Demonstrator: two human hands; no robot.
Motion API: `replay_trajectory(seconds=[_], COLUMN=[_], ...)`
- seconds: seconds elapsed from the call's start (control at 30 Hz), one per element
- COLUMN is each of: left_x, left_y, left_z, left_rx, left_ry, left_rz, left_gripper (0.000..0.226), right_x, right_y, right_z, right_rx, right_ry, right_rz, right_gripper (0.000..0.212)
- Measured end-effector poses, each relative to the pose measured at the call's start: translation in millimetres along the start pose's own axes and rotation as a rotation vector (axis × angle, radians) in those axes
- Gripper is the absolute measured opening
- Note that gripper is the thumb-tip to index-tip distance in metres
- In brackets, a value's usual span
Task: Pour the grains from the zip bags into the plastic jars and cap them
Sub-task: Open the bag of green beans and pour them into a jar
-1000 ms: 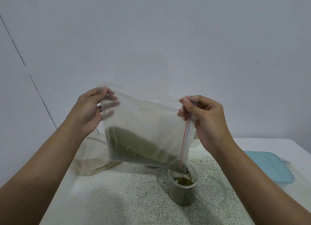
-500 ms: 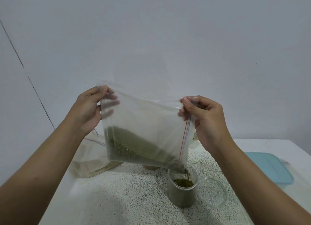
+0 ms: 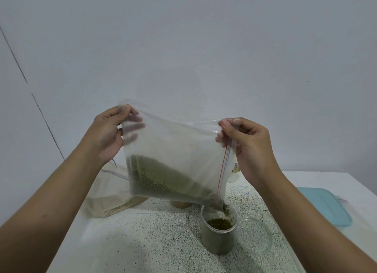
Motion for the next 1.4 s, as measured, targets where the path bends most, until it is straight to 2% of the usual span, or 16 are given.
replay_trajectory(seconds=[1.1, 1.4], left_x=[0.9, 0.2], left_y=[-0.7, 0.1], left_z=[-6.0, -5.6], left_rx=[0.008, 0.008], left_ry=[-0.008, -0.012], left_rz=[0.014, 0.007], left_gripper=[0.025, 0.025], right_x=[0.9, 0.8], right_y=[-0.7, 0.1], right_z=[2.1, 1.6], right_rx=[-0.004, 0.004], right_ry=[-0.004, -0.011], right_rz=[0.002, 0.009], right_gripper=[0.003, 0.009])
Point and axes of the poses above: each hand's wrist, its own y-axis away from the middle knuckle, its own x-axis out of the palm, z = x × y, the point moved 9 cm from there along -y, towards the middle knuckle, and after that the axes turned 4 degrees about x, right-handed, at the moved point
